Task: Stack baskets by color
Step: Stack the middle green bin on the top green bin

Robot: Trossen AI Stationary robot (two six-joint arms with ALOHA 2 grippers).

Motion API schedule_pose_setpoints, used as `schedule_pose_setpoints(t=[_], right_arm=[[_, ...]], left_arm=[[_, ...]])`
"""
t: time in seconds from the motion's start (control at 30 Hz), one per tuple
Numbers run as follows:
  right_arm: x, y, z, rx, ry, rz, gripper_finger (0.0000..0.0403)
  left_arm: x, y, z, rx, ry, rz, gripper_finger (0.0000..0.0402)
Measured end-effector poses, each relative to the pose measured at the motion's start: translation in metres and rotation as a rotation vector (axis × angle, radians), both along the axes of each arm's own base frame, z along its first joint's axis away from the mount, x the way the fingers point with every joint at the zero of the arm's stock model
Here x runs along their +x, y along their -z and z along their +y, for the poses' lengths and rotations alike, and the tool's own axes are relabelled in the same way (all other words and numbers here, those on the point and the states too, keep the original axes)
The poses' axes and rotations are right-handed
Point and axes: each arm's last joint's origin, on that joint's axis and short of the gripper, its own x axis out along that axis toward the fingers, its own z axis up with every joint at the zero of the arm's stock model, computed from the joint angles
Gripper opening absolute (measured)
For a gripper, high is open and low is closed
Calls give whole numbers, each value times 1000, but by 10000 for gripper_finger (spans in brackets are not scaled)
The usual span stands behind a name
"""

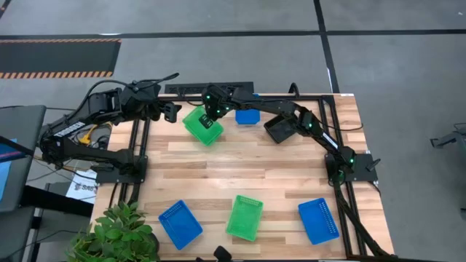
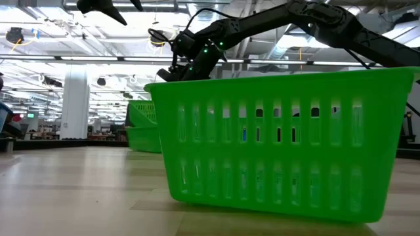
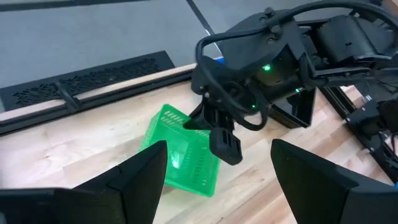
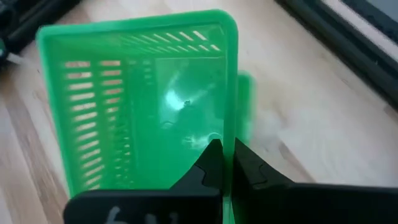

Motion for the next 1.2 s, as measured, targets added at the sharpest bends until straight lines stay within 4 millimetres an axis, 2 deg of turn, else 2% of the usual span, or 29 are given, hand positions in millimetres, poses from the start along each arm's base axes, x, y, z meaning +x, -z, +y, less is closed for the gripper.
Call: schedule_pose_setpoints(t=[0.3, 0.47, 0.77, 0.97, 1.1, 1.2], right_arm=[[-9, 5, 3, -3, -64, 117, 40], [-10, 6, 1, 18, -80, 117, 57], [-16, 6, -5, 54, -82, 136, 153], [-26, -17, -5, 51, -79, 124, 200], [-31, -35, -6, 15, -68, 88, 207], [-29, -41, -7, -17, -88, 50, 204]], left_arm=[[0, 0, 1, 15, -18, 5, 274], [0, 0, 1, 21, -26, 7, 274], [0, 0, 1, 25, -32, 8, 274], [0, 0, 1, 24, -32, 8, 274], [-1, 0, 1, 31, -32, 13, 274], [-1, 0, 1, 36, -35, 15, 274]])
